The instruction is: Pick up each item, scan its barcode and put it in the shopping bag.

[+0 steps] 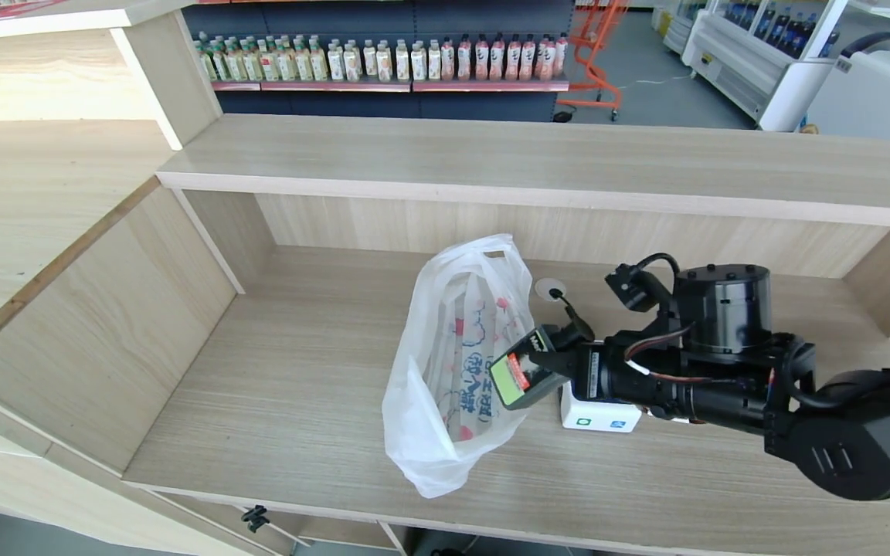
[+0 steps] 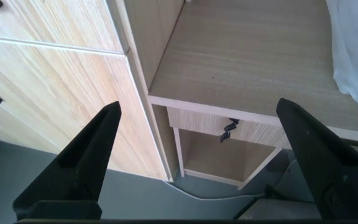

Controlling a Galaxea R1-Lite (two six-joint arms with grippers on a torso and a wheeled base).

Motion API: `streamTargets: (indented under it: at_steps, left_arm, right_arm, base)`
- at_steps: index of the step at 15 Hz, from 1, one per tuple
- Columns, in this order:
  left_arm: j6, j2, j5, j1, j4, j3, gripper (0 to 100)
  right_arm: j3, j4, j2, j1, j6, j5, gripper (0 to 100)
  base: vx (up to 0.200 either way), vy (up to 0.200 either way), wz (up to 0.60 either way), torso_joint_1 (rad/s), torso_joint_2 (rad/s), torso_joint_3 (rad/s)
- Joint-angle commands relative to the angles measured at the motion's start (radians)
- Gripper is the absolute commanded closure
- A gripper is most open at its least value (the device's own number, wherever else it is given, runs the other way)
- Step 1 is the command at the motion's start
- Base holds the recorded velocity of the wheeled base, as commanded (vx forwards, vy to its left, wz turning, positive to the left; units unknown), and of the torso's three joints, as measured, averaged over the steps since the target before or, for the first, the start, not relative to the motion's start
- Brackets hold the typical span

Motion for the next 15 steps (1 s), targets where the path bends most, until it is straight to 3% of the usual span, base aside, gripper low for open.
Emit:
streamTargets:
  at_steps: [1, 8, 12, 13, 15]
  left_arm:
    - [0.0, 0.0, 0.001, -0.001, 0.0, 0.0, 0]
    - [0.0, 0.0, 0.001, -0.001, 0.0, 0.0, 0]
    - [0.0, 0.0, 0.001, -0.001, 0.0, 0.0, 0]
    - [0.0, 0.0, 0.001, -0.001, 0.0, 0.0, 0]
    - [0.0, 0.0, 0.001, -0.001, 0.0, 0.0, 0]
  right_arm:
    - [-0.052, -0.002, 0.124, 0.032, -0.086, -0.004, 100]
    - [-0.23, -0.059, 0.324, 0.093, -0.408, -0.004, 100]
    - [-0.251, -0.054, 0.365, 0.09, -0.595, -0.006, 100]
    - [-0.254, -0.056, 0.371, 0.09, -0.618, -0.006, 0]
    - [-0.28, -0.059, 0.365, 0.092, -0.581, -0.003, 0]
  base:
    - [0.0, 0.0, 0.0, 0.0, 0.0, 0.0]
    - [0.0, 0.0, 0.0, 0.0, 0.0, 0.0]
    - [0.0, 0.0, 0.0, 0.0, 0.0, 0.0]
    - [0.0, 0.0, 0.0, 0.0, 0.0, 0.0]
    - [0.0, 0.0, 0.0, 0.0, 0.0, 0.0]
